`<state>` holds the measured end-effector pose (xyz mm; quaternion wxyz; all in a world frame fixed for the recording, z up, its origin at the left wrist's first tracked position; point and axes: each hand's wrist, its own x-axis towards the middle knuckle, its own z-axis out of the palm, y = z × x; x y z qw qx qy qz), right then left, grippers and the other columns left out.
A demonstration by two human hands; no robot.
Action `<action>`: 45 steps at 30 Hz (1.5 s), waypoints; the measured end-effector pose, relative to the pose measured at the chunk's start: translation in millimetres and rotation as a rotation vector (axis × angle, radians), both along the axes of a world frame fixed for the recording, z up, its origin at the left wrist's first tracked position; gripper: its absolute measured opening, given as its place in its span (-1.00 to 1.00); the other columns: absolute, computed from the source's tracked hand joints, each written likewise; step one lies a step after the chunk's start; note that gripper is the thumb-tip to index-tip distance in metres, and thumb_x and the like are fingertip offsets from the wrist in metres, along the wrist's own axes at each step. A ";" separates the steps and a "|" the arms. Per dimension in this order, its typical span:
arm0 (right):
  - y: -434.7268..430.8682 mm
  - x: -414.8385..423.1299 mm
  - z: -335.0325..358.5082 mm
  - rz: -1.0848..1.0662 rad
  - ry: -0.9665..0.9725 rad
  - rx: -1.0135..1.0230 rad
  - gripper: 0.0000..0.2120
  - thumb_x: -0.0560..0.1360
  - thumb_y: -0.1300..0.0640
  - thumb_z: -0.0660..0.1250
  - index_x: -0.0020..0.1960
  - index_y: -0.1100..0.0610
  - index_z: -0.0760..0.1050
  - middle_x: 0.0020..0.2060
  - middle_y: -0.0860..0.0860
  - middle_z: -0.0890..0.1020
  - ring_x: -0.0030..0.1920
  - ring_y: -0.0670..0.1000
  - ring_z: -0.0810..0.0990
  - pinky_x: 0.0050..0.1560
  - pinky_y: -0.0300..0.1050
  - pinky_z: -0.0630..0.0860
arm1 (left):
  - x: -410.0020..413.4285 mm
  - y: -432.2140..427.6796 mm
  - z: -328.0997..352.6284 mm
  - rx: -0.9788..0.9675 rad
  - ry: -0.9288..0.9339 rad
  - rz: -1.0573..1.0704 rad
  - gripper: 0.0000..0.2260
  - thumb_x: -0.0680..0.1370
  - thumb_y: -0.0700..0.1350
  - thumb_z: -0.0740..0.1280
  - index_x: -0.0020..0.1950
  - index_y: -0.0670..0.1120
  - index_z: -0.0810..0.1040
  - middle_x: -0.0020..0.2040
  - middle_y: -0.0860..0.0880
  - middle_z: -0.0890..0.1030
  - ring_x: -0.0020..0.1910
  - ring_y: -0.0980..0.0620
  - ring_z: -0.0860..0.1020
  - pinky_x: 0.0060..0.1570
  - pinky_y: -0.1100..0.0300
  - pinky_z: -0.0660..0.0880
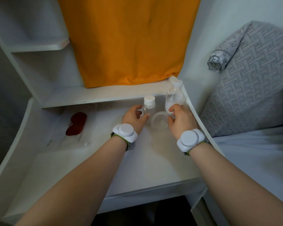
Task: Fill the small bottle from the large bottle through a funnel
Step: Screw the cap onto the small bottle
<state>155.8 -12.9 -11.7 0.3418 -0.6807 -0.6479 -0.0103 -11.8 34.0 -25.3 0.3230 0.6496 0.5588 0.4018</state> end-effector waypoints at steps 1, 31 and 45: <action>-1.2 -0.3 1.6 0.002 -0.006 -0.013 -0.78 0.49 0.15 0.28 0.11 0.17 0.43 0.02 0.15 0.54 -0.10 0.21 0.55 -0.19 -0.04 0.45 | -3.6 -1.7 1.7 -0.003 0.027 -0.009 -0.56 0.50 0.03 0.35 0.35 -0.03 0.38 0.19 -0.05 0.55 0.14 -0.03 0.53 0.10 0.14 0.46; -76.0 -88.4 188.7 0.892 0.479 -0.373 -0.84 0.55 0.11 0.22 -0.13 0.16 0.51 -0.30 0.06 0.61 -0.35 -0.03 0.57 -0.34 -0.26 0.49 | -120.4 -118.4 194.1 -0.015 -0.219 -0.417 -0.83 0.50 -0.04 0.29 -0.13 -0.14 0.55 -0.24 -0.06 0.65 -0.28 0.05 0.63 -0.20 0.24 0.58; 0.1 -56.3 71.8 0.158 -0.055 -0.074 -0.59 0.46 0.01 0.34 0.27 0.08 0.41 0.18 0.12 0.55 0.12 0.19 0.53 0.09 0.00 0.47 | -102.0 -64.8 54.9 0.017 -0.068 -0.003 -0.92 0.50 -0.06 0.37 -0.19 0.04 0.52 -0.22 -0.04 0.63 -0.20 -0.02 0.60 -0.11 0.07 0.54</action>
